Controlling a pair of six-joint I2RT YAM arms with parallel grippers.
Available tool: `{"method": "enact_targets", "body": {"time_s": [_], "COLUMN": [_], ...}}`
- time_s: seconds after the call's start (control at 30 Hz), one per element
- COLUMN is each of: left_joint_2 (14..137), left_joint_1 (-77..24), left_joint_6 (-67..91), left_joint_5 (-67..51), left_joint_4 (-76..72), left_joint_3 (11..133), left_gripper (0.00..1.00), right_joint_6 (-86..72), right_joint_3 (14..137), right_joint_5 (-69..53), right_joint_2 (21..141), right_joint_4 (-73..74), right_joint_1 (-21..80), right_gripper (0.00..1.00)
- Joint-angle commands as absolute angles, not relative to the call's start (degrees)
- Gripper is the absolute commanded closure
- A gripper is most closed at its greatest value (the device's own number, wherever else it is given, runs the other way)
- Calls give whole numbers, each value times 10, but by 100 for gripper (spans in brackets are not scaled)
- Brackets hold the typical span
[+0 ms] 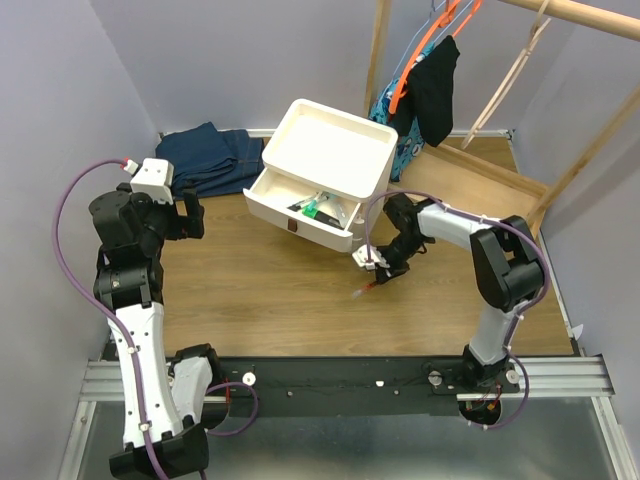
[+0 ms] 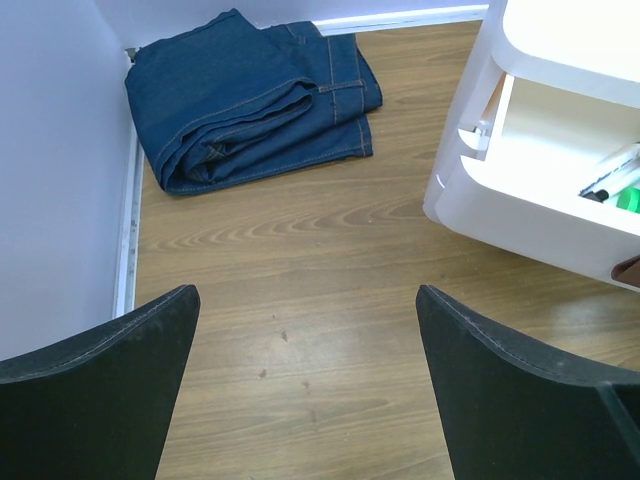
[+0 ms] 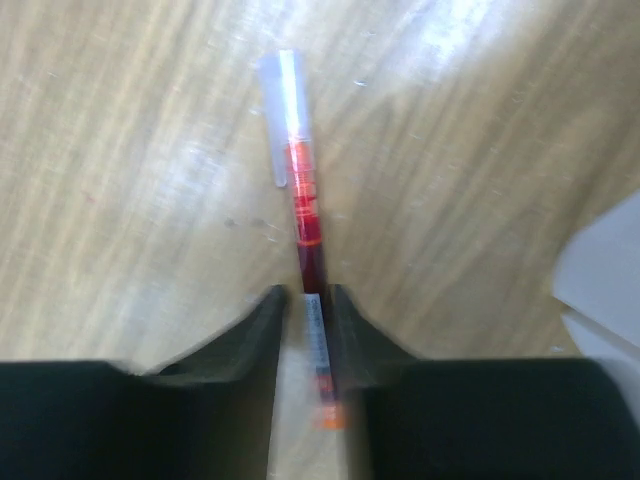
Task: Sort the stationery into containers
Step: Pick up the pen from the center of the board, then place the pen in the drawer.
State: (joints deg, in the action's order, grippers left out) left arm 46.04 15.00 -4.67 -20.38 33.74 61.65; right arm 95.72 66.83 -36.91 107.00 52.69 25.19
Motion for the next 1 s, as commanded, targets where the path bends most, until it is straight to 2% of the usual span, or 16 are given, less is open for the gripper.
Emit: {"method": "enact_targets", "body": {"time_s": [0.0, 0.03, 0.2, 0.37, 0.43, 0.53, 0.7, 0.77, 0.87, 0.97], "left_joint_2": [447, 446, 440, 446, 452, 461, 461, 451, 444, 446], "left_joint_1": [155, 155, 156, 155, 155, 156, 156, 154, 154, 154], "left_joint_6": [-38, -36, -35, -34, -35, -34, -43, -44, -40, -38], "left_joint_5": [-226, -227, -238, -257, -269, -280, -337, -355, -366, -374], "left_joint_4": [329, 328, 324, 317, 316, 315, 345, 349, 351, 347], "left_joint_3": [603, 601, 598, 599, 600, 602, 592, 580, 570, 566], "left_gripper": [1, 1, 1, 1, 1, 1, 1, 1, 1, 2], "right_joint_6": [924, 923, 907, 875, 820, 740, 471, 378, 198, 101], "right_joint_3": [610, 604, 570, 650, 677, 709, 706, 721, 786, 864], "right_joint_5": [-311, -313, -364, -465, -497, -549, -580, -578, -557, -538], "right_joint_2": [1091, 1085, 947, 804, 744, 683, 633, 655, 733, 786], "right_joint_4": [506, 511, 557, 668, 668, 622, 351, 244, 159, 136], "right_joint_1": [267, 268, 267, 268, 267, 267, 267, 269, 273, 293], "right_gripper": [82, 87, 91, 92, 93, 93, 94, 95, 98, 98]}}
